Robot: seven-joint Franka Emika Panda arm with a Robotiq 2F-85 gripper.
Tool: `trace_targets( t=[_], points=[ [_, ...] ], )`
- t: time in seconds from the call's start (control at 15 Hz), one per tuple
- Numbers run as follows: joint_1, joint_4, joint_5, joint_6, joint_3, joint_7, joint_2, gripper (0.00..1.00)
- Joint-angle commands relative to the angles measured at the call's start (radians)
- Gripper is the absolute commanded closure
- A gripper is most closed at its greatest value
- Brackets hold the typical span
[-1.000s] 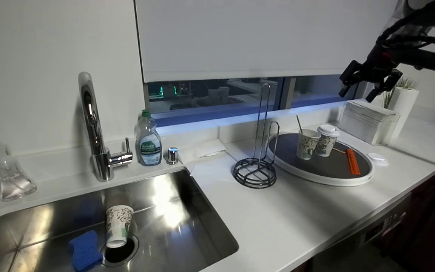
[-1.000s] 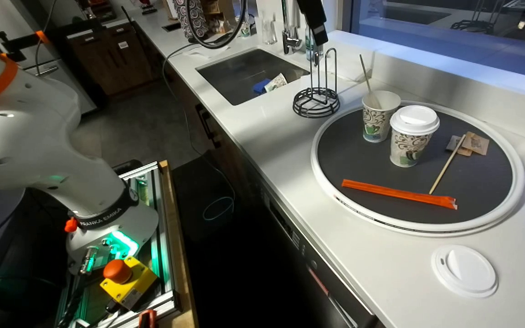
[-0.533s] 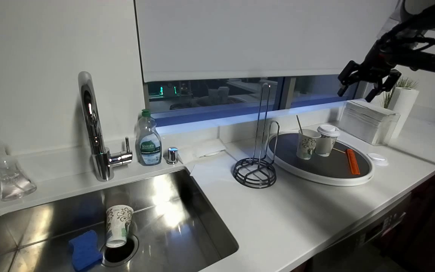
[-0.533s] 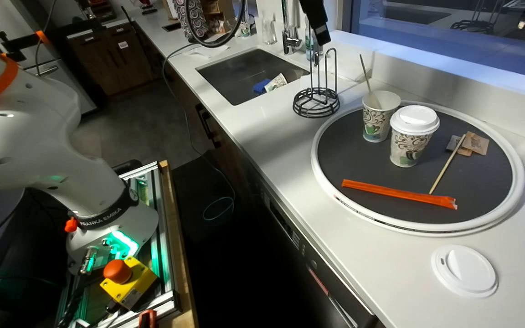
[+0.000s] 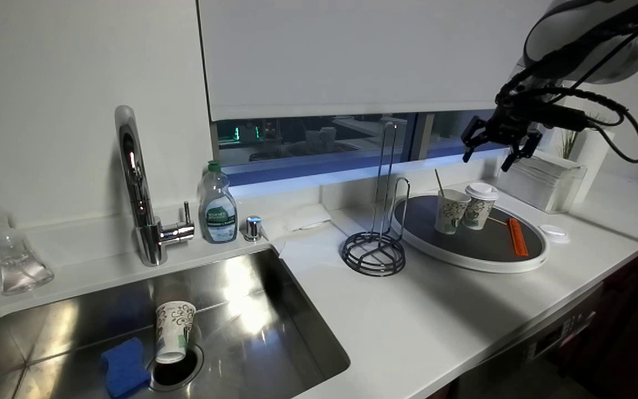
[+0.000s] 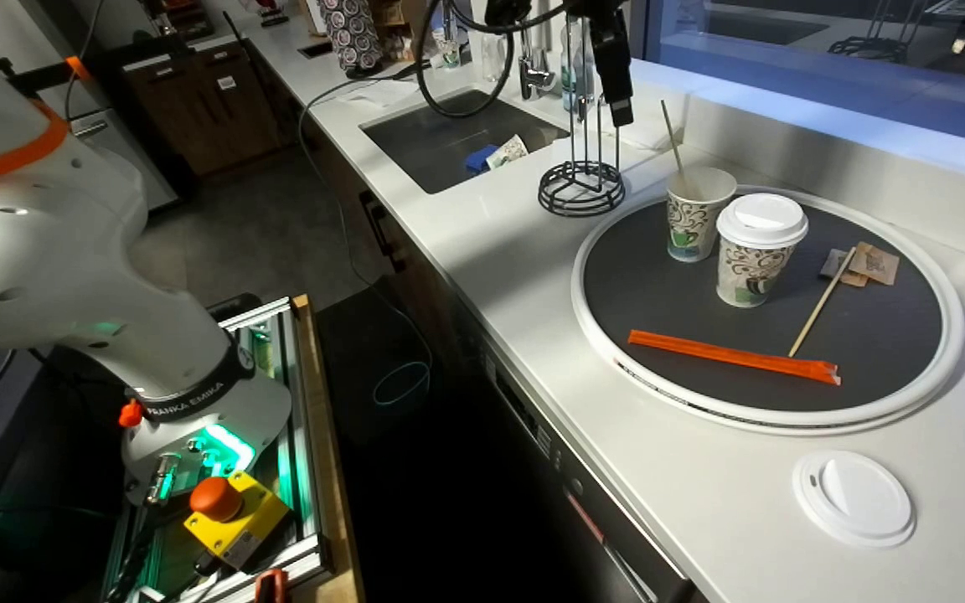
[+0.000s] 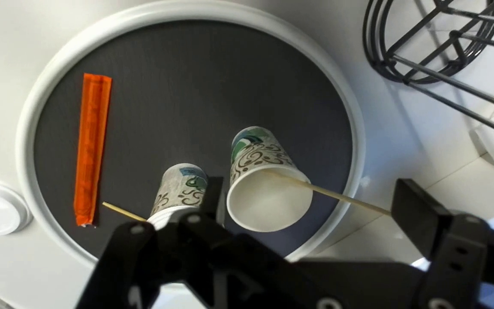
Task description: Remove the stick from the cup, put it on the tray, pick up the lid and cover the cup
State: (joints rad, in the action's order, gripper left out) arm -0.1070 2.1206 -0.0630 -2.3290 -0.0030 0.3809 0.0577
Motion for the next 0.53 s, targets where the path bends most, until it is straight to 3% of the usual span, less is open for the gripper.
trace_targets(
  t=[0.0, 0.2, 0.47],
  points=[
    [0.026, -0.120, -0.021, 0.022, -0.015, -0.045, -0.107, 0.00],
    [0.035, -0.188, -0.075, 0.042, -0.013, -0.162, -0.162, 0.00],
    [0.030, -0.242, -0.143, 0.086, -0.002, -0.425, -0.205, 0.00]
  ],
)
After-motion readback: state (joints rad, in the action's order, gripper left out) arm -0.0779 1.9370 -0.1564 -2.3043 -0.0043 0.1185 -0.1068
